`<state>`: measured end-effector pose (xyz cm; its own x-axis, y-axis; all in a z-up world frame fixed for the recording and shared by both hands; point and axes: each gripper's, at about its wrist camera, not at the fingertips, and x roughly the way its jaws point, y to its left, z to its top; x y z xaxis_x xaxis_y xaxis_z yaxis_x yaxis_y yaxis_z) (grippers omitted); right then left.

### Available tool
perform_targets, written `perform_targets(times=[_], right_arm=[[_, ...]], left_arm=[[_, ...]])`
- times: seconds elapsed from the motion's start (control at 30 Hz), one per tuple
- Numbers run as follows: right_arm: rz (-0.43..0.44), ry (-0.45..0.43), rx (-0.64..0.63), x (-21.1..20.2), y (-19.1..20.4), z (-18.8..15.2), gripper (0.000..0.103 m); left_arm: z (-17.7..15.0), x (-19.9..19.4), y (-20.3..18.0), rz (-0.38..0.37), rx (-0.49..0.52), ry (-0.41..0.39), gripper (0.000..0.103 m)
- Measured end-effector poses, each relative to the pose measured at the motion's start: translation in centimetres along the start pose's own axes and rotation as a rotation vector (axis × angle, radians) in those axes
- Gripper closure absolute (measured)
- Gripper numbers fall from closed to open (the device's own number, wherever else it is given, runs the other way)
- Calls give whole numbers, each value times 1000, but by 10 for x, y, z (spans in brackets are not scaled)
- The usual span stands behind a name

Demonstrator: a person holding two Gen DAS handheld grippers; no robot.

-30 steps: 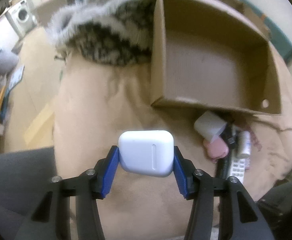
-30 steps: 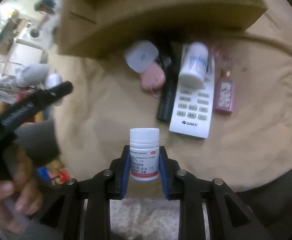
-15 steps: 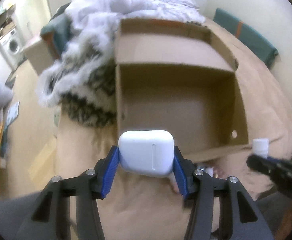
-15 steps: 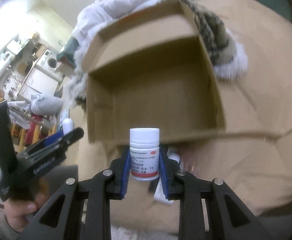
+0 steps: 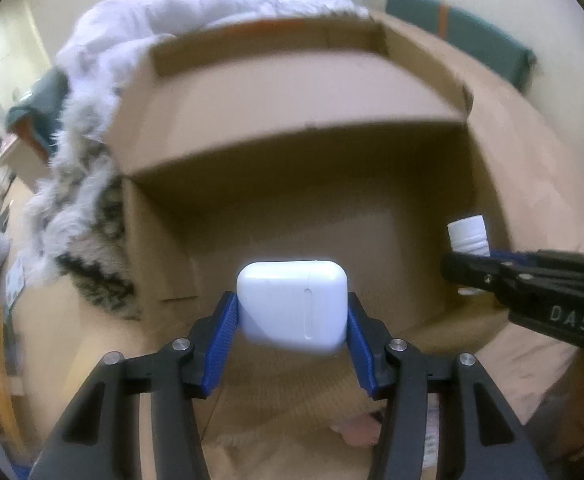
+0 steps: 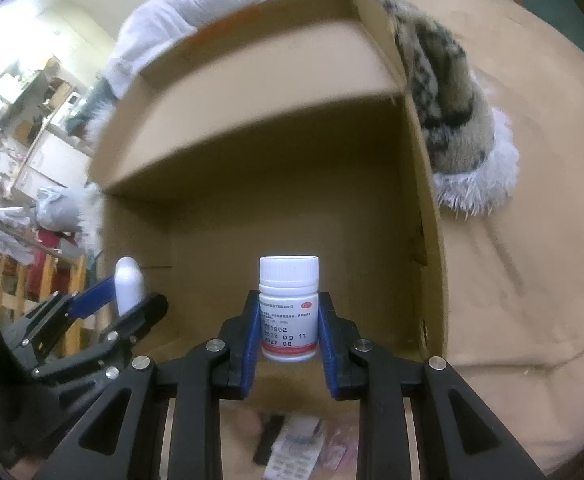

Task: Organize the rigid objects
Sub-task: 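Carry both items into the box and open both tools to release them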

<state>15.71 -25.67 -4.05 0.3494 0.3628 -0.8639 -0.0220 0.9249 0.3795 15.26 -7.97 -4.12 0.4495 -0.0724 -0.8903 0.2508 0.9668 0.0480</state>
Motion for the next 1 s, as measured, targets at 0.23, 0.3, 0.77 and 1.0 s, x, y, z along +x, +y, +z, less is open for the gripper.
perform_targets(times=[0.23,0.3,0.77,1.0], right_arm=[[-45,77,20,37,-9,-9,75],[-73,91,-4,44,-7,-7,75],[-79,144,39,67,-10,1,75],[-78,130,55,60,-17,1,75]], left_arm=[[-4,38,3,-11,-61,52,54],[-4,40,2,3,-49,51,54],[-2,53,-1,38,-42,76,54],[-3,50,-7,50,-39,57,54]])
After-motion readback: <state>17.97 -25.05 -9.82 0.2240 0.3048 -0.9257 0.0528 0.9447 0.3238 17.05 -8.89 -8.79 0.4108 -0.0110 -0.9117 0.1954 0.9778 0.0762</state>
